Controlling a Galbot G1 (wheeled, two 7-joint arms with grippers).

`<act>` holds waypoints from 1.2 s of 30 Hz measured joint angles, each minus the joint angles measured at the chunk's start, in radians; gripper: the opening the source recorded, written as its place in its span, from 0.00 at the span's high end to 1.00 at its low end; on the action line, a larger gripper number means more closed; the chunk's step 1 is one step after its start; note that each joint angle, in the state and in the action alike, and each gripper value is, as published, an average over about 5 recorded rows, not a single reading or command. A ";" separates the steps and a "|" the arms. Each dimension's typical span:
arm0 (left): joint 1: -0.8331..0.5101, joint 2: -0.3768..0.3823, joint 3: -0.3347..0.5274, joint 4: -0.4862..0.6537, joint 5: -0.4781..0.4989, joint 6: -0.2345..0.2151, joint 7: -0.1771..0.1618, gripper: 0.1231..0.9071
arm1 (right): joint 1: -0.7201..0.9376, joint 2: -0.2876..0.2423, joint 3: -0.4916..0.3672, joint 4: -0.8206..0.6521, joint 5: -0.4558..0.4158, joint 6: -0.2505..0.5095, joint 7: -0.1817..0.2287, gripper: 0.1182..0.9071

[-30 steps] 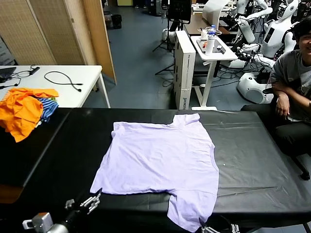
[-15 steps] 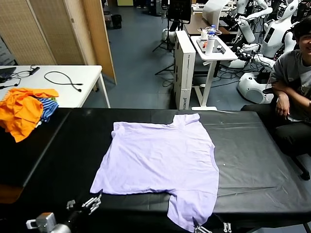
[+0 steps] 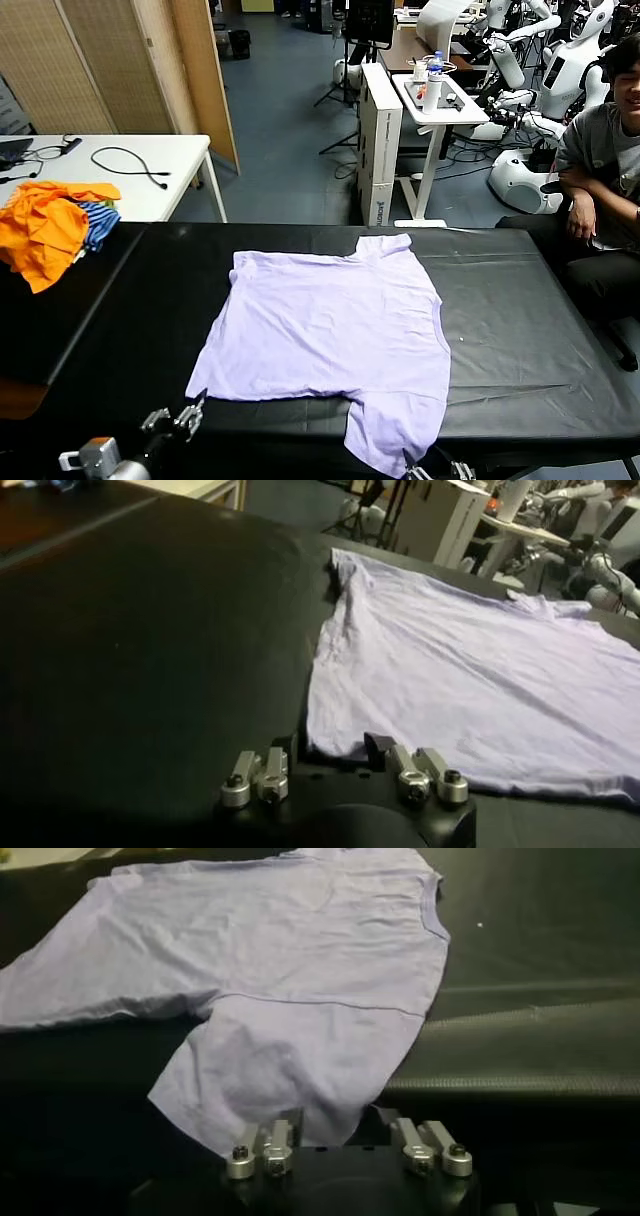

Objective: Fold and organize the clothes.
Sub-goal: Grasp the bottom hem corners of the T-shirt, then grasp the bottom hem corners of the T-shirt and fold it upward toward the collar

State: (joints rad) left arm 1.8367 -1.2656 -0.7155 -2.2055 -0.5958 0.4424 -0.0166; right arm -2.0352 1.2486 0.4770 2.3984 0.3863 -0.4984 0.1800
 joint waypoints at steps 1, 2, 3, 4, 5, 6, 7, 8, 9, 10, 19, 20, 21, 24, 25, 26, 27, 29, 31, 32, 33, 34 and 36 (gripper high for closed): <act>0.000 0.000 0.002 -0.001 0.003 0.000 0.000 0.96 | -0.003 0.000 0.001 0.004 0.000 -0.001 0.003 0.97; 0.000 0.000 0.003 -0.002 0.006 0.000 0.000 0.97 | -0.006 -0.001 0.002 0.008 0.001 -0.004 0.007 0.97; 0.000 0.000 0.004 -0.003 0.008 0.000 0.000 0.97 | -0.011 -0.001 0.004 0.014 0.001 -0.009 0.013 0.97; 0.000 0.000 0.004 -0.005 0.009 0.000 0.000 0.97 | -0.017 0.000 0.006 0.020 0.000 -0.015 0.020 0.97; 0.000 0.000 0.004 -0.006 0.011 -0.001 0.000 0.97 | -0.024 0.000 0.008 0.027 0.000 -0.022 0.027 0.97; 0.001 0.000 0.004 -0.008 0.012 -0.002 0.000 0.97 | -0.032 0.000 0.010 0.035 0.000 -0.029 0.035 0.97; 0.002 -0.001 0.004 -0.010 0.014 -0.002 -0.001 0.97 | -0.041 0.000 0.013 0.043 0.000 -0.035 0.042 0.97; 0.004 -0.001 0.004 -0.013 0.016 -0.002 -0.001 0.97 | -0.051 0.000 0.015 0.052 0.000 -0.040 0.048 0.97; 0.007 -0.002 0.003 -0.016 0.019 -0.003 -0.002 0.97 | -0.062 0.000 0.018 0.061 0.000 -0.042 0.053 0.97; 0.010 -0.003 0.002 -0.019 0.022 -0.003 -0.004 0.97 | -0.072 0.000 0.021 0.070 0.000 -0.043 0.056 0.97; 0.090 -0.006 -0.040 -0.087 0.024 -0.011 -0.012 0.97 | -0.070 -0.010 0.059 0.120 0.045 0.004 0.024 0.97; 0.099 -0.008 -0.044 -0.096 0.024 -0.015 -0.012 0.97 | -0.060 -0.015 0.067 0.119 0.058 0.009 0.018 0.97; 0.106 -0.011 -0.047 -0.105 0.023 -0.020 -0.012 0.97 | -0.046 -0.021 0.075 0.116 0.072 0.013 0.014 0.97; 0.109 -0.022 -0.046 -0.119 0.023 -0.041 -0.012 0.97 | 0.014 -0.045 0.101 0.099 0.127 0.015 0.013 0.97; 0.105 -0.026 -0.045 -0.119 0.023 -0.049 -0.012 0.97 | 0.040 -0.054 0.107 0.091 0.146 0.015 0.015 0.97; 0.098 -0.029 -0.042 -0.118 0.023 -0.056 -0.013 0.97 | 0.068 -0.064 0.110 0.082 0.164 0.014 0.019 0.97; 0.089 -0.033 -0.039 -0.115 0.023 -0.061 -0.015 0.97 | 0.099 -0.074 0.112 0.073 0.181 0.013 0.022 0.97; 0.062 -0.039 -0.031 -0.103 0.024 -0.067 -0.020 0.97 | 0.163 -0.094 0.110 0.055 0.207 0.011 0.030 0.97; 0.026 -0.043 -0.022 -0.085 0.026 -0.069 -0.027 0.97 | 0.228 -0.112 0.099 0.034 0.226 0.008 0.038 0.97; 0.006 -0.044 -0.017 -0.076 0.027 -0.070 -0.029 0.97 | 0.262 -0.121 0.091 0.022 0.234 0.006 0.043 0.97; -0.015 -0.043 -0.011 -0.066 0.029 -0.070 -0.031 0.97 | 0.295 -0.129 0.081 0.008 0.239 0.004 0.047 0.97; -0.036 -0.042 -0.006 -0.056 0.031 -0.070 -0.033 0.97 | 0.327 -0.137 0.070 -0.005 0.243 0.001 0.050 0.97; -0.077 -0.038 0.005 -0.037 0.038 -0.070 -0.035 0.97 | 0.391 -0.150 0.046 -0.037 0.246 -0.002 0.055 0.97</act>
State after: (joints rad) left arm 1.7601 -1.3033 -0.7106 -2.2427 -0.5582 0.3722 -0.0520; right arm -1.6444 1.0988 0.5227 2.3610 0.6320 -0.5000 0.2345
